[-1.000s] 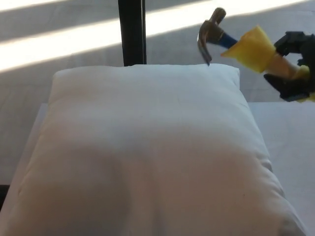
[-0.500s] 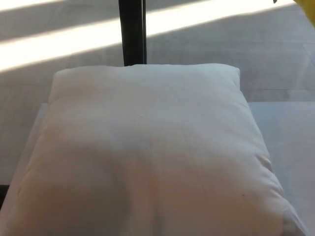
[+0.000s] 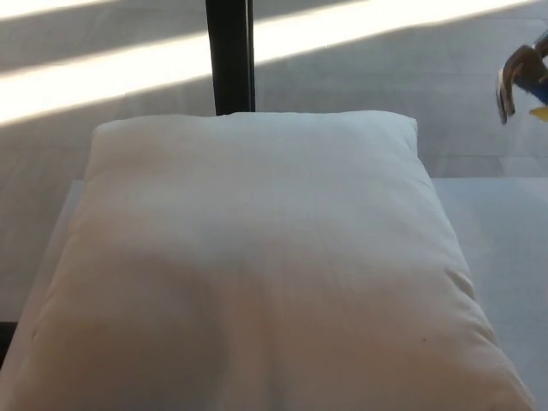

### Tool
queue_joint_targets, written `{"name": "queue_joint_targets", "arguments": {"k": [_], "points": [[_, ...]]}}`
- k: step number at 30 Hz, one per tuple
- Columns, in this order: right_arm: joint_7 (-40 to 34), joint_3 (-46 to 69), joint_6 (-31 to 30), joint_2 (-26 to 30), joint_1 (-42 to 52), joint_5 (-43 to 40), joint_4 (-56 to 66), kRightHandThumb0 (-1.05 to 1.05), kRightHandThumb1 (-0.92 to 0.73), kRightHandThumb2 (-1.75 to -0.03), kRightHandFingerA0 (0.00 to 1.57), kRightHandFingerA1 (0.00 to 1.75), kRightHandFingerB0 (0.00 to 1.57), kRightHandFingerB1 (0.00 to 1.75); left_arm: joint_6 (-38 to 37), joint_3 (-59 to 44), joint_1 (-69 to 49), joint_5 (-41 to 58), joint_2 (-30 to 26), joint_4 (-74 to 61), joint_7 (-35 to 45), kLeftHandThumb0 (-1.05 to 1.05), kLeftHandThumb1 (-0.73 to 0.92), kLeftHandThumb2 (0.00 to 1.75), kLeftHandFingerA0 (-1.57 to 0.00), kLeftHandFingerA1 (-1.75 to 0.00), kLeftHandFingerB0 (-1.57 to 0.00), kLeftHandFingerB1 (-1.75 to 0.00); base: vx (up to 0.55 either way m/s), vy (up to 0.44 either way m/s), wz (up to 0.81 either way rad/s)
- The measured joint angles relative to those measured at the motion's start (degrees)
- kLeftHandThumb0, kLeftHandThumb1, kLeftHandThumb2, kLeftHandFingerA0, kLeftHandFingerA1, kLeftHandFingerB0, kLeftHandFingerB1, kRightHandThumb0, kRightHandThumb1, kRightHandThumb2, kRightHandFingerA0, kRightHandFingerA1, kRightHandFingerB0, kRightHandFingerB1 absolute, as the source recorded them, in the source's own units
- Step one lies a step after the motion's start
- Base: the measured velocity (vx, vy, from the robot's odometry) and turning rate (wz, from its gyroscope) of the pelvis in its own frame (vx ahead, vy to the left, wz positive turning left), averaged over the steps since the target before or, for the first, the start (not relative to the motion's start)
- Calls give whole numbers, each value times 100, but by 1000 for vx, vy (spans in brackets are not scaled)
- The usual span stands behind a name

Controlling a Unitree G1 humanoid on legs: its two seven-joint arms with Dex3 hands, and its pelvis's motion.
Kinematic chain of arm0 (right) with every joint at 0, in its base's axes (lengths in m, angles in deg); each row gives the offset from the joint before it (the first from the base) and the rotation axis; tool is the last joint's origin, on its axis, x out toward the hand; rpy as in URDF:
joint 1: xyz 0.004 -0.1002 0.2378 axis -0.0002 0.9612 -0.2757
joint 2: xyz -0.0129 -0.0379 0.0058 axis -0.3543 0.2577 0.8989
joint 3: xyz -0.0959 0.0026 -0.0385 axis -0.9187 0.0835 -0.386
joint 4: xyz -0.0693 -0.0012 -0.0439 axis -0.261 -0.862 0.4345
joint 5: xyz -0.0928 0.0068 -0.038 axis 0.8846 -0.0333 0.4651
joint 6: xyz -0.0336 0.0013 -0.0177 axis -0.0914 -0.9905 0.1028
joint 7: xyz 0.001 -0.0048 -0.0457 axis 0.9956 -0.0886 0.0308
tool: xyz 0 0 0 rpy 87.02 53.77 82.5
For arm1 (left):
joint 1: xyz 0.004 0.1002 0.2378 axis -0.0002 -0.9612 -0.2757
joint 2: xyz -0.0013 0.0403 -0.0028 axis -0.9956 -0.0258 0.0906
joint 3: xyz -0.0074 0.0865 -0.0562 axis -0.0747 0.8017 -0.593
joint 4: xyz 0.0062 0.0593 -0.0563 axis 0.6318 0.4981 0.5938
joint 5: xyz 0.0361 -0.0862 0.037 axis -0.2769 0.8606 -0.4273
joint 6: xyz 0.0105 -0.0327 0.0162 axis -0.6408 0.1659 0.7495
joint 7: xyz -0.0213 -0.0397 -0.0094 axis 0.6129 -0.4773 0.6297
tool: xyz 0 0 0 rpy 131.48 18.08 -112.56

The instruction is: A hammer is kept on the right hand side and a pillow is kept on the left hand side on the desk infront of the robot and the robot uses its right hand to pick up the hammer and makes a downward swinging motion to hit the pillow

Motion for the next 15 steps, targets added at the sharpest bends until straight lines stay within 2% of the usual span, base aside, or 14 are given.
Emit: {"name": "queue_joint_targets", "arguments": {"k": [1, 2, 3, 6, 7, 8, 9, 10, 11, 12, 13, 14, 15], "points": [[-29, -51, 60, 42, 109, 47, -2, -23, -45, -108, 121, 134, 100, 115, 0, 5, 0, -4, -1, 3, -3, -59, 75, 62, -60, -61, -63, -50, 0, 0, 0], [-66, -89, 124, 91, 234, 83, -3, -19, -48, -103, 94, 168, 89, 127, -1, 11, -7, -5, -4, 6, -3, -59, 74, 62, -61, -62, -66, -52, 0, 0, 0], [-98, -130, 177, 121, 347, 113, -5, -19, -48, -103, 94, 168, 89, 127, -1, 11, -14, -5, -10, 12, -3, -59, 74, 62, -61, -62, -66, -52, 0, 0, 0], [-164, -243, 270, 157, 629, 188, -36, -18, -49, -104, 96, 163, 89, 130, -1, -1, -42, -2, -34, 24, -3, -58, 74, 62, -63, -61, -63, -50, 0, 0, 0], [-191, -252, 299, 169, 734, 206, -35, -20, -46, -107, 121, 132, 100, 115, 0, -11, -44, 1, -38, 23, -2, -58, 74, 62, -60, -60, -64, -50, 0, 0, 0], [-214, -259, 324, 176, 854, 222, -24, -19, -51, -101, 95, 165, 86, 136, 0, -16, -48, 2, -43, 22, -2, -58, 75, 62, -62, -63, -64, -51, 0, 0, 0], [-240, -277, 335, 177, 967, 248, -16, -25, -60, -83, 93, 167, 85, 102, 0, -21, -51, 3, -48, 17, -1, -58, 74, 62, -63, -63, -64, -51, 0, 0, 0], [-263, -324, 334, 186, 1078, 289, -1, -24, -60, -77, 92, 168, 85, 107, -1, -23, -52, 3, -52, 14, -1, -58, 75, 62, -66, -65, -63, -52, 0, 0, 0], [-285, -403, 327, 191, 1222, 346, 14, -24, -60, -77, 93, 165, 87, 96, 0, -24, -54, 3, -56, 10, -1, -58, 75, 62, -66, -63, -65, -51, 0, 0, 0], [-299, -456, 320, 191, 1348, 383, 17, -24, -60, -77, 93, 165, 87, 96, 0, -26, -56, 3, -58, 6, -2, -58, 75, 62, -66, -63, -65, -51, 0, 0, 0], [-307, -492, 316, 190, 1433, 406, 19, -23, -63, -75, 89, 171, 80, 126, 0, -24, -60, 2, -60, 4, -2, -58, 75, 62, -61, -63, -62, -51, 0, 0, 0], [-313, -519, 310, 189, 1529, 435, 20, -21, -62, -77, 103, 169, 78, 128, 0, -24, -63, 2, -62, 1, -3, -58, 74, 62, -64, -65, -66, -53, 0, 0, 0], [-324, -536, 297, 184, 1629, 457, 15, -21, -62, -77, 103, 169, 78, 128, 0, -24, -66, 3, -63, -4, -2, -58, 74, 62, -64, -65, -66, -53, 0, 0, 0]]}}
